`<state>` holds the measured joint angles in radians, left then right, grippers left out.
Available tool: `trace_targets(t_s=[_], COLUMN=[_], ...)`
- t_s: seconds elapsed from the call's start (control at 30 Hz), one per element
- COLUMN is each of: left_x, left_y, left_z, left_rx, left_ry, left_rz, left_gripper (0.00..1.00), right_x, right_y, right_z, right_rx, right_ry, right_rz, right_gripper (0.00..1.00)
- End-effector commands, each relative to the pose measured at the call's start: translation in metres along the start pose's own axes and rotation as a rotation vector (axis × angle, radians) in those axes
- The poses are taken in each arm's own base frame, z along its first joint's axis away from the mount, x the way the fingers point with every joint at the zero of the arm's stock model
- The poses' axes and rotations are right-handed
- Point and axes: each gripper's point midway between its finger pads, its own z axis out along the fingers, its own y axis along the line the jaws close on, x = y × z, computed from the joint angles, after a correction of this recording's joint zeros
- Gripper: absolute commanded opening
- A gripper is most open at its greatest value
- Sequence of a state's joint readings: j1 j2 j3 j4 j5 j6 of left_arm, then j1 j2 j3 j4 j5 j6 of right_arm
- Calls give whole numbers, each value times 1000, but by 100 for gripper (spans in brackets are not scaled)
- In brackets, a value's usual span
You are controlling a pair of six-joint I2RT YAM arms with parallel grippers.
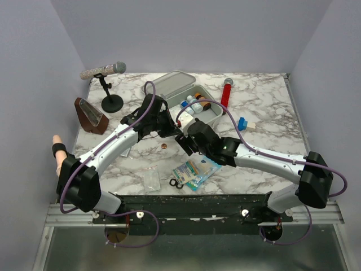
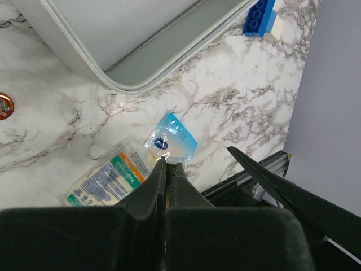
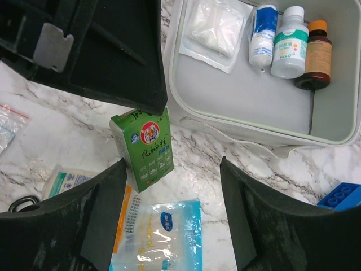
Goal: Organize the medicine kit
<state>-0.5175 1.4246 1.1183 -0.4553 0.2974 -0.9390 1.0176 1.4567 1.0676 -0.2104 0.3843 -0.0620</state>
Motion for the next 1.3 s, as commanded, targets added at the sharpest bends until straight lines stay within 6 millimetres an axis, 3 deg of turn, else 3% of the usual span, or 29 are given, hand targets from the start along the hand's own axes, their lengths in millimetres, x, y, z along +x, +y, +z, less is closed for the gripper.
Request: trace_targets(t_s=[0.0, 0.27, 0.5, 0.7, 0.8, 0.97, 1.1, 1.2, 1.27], left_x=[0, -8, -13, -12, -11, -9, -10, -14, -21], left_y=[-4, -17, -25, -26, -26, -27, -29, -32, -34], left_z=[1, -1, -6, -9, -10, -11, -11, -11, -11], left_rx=[2, 25, 31, 36, 39, 48, 57, 63, 66], left_ry=[12, -2, -11, -9, -5, -1, -4, -11, -19], left_rz=[0, 3, 10, 7, 3, 3, 10, 14, 18], left_gripper=[0, 0, 0, 0, 0, 0, 0, 16, 36], right_x=[-16, -24, -21, -14, -14, -15, -17, -18, -20], right_y=[-12, 3, 11, 0, -7, -8, -11, -10, -6], right_z=[-4, -14, -4, 10, 14, 16, 9, 4, -1], right_rx=[63, -39, -53, 51, 94, 109, 109, 86, 56], right_ry=[-39, -108, -76, -25, -15, -12, -33, -44, -58], right_rz=[12, 11, -16, -22, -28, -40, -42, -50, -46], right_gripper=[75, 77, 77, 73, 67, 40, 28, 24, 23])
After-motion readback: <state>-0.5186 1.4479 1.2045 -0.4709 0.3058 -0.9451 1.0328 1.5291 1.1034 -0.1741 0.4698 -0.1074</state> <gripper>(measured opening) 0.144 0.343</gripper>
